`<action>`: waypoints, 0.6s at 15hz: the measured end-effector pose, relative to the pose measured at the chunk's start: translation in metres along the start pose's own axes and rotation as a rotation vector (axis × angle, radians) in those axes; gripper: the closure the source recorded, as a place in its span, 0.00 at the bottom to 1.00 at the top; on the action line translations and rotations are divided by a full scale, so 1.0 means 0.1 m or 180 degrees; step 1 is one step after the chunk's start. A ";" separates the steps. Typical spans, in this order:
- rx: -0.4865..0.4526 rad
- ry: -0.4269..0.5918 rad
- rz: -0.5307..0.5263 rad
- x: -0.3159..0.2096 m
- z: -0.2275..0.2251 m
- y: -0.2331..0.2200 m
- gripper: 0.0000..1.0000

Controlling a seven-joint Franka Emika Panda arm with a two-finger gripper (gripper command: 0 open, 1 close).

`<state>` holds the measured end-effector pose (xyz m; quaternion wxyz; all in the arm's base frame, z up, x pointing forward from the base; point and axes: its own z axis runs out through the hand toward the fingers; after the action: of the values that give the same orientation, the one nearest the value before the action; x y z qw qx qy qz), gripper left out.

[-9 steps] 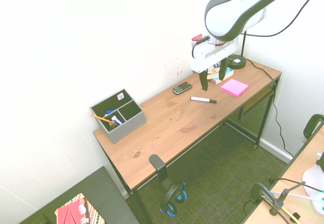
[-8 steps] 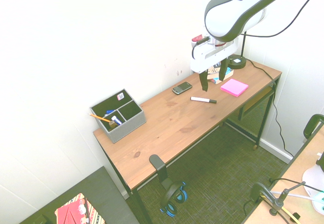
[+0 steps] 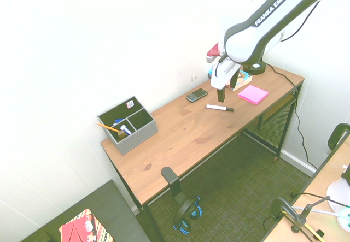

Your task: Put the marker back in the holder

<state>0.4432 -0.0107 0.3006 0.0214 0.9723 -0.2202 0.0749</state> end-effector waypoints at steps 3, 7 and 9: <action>-0.0071 -0.0089 -0.0222 0.06 0.50 0.22 0.00; -0.0119 -0.0016 -0.0310 0.34 0.93 0.34 0.00; -0.0152 -0.0008 -0.0355 0.49 1.11 0.40 0.00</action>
<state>0.4849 -0.0764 0.1986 0.0484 0.9824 -0.1674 0.0672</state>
